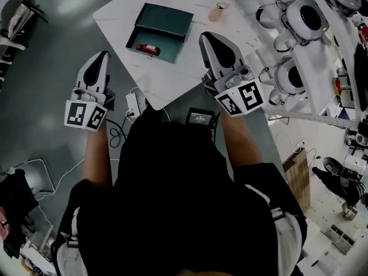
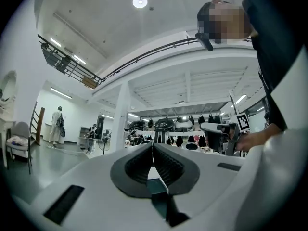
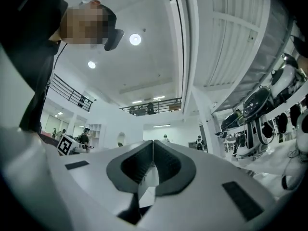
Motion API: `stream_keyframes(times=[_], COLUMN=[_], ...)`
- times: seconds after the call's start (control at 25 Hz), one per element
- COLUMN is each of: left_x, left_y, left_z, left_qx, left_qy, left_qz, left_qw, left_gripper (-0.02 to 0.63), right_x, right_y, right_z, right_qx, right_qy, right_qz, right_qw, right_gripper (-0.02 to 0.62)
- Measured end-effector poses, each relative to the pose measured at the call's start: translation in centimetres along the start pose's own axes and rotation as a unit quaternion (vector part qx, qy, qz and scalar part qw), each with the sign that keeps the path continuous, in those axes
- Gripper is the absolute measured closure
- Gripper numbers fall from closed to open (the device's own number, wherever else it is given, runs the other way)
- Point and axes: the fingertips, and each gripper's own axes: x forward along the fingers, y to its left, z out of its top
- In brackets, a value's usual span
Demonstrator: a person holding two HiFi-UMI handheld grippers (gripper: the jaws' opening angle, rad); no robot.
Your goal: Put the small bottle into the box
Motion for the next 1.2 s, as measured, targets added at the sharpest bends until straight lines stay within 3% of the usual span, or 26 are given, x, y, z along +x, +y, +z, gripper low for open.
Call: stream_keyframes(times=[0.4,0.6,0.84,1.2], left_x=[-7.1,-9.3,-12.4,-21.8], left_y=[-7.7,-9.1,-8.4,-9.7], left_z=[-0.2,-1.1,-2.6,-2.2], left_qx=[-0.015,-0.013,0.013,-0.013], left_qy=[0.009,0.024,0.025,0.022], left_qz=[0.034,0.047,0.091,0.075], left_qw=[0.9993,0.9985,0.9955,0.9969], left_gripper=[0.588,0.588,0.588,0.588], right_x=[-10.2,-11.8,-13.3,-17.0], right_y=[0.6,3.4,6.2,14.0], right_z=[-2.6,-4.9,-7.4,-6.7], right_qx=[-0.006,-0.009,-0.021,-0.045], right_qy=[0.025,0.050,0.091,0.128], right_qz=[-0.098,-0.096,-0.116,-0.145], right_qw=[0.995,0.994,0.989,0.980], right_gripper=[0.561,0.563,0.563,0.563])
